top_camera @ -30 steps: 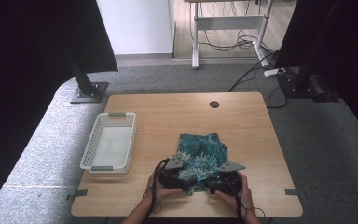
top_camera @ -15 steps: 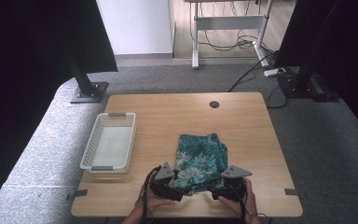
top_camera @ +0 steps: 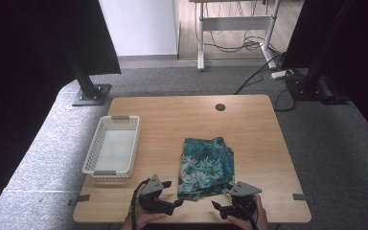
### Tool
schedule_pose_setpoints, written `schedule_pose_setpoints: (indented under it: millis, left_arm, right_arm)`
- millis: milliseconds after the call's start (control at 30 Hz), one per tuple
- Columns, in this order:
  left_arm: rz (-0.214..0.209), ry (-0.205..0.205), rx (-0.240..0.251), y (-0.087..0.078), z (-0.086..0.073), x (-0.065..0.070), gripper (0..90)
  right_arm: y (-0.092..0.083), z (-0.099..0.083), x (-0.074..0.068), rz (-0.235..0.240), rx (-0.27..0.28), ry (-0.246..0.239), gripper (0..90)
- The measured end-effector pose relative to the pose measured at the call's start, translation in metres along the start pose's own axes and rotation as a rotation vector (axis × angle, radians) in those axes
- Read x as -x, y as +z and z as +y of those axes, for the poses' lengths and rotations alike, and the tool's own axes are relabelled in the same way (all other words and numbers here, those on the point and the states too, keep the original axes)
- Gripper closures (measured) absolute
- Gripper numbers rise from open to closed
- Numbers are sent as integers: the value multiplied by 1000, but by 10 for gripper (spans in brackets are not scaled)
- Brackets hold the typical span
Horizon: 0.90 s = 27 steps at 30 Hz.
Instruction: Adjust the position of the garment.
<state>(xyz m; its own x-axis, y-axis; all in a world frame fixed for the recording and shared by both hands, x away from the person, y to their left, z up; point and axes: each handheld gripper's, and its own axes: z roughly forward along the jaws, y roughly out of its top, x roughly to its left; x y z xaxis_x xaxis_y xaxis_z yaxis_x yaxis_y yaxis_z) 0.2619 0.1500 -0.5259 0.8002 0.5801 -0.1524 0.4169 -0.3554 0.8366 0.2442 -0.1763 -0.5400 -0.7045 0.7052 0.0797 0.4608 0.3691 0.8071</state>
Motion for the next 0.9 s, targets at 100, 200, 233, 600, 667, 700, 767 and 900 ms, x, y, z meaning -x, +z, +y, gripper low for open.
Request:
schedule_pose_setpoints:
  millis: [100, 200, 233, 600, 667, 700, 767, 900]
  left_arm:
    - [12, -2, 7, -8, -5, 2, 156]
    - [21, 10, 1, -13, -9, 4, 156]
    - [24, 12, 1, -14, -10, 5, 155]
    - [31, -6, 5, -24, -19, 2, 156]
    - [33, -12, -2, -23, -20, 1, 156]
    - [32, -14, -4, -23, -21, 0, 156]
    - [35, -17, -8, -22, -22, 0, 157]
    - [38, -16, -17, -20, -23, 1, 157]
  right_arm:
    - [-6, -4, 0, 5, 5, 8, 160]
    - [-13, -11, 0, 14, 12, 24, 159]
    - [-15, -13, 0, 14, 13, 26, 159]
    - [-26, -24, 1, 2, 12, 42, 160]
    - [-25, -24, 0, 4, 10, 41, 160]
    - [-25, -24, 0, 4, 10, 41, 160]
    - [-25, -24, 0, 3, 7, 35, 161]
    - [-25, -24, 0, -3, 5, 34, 161]
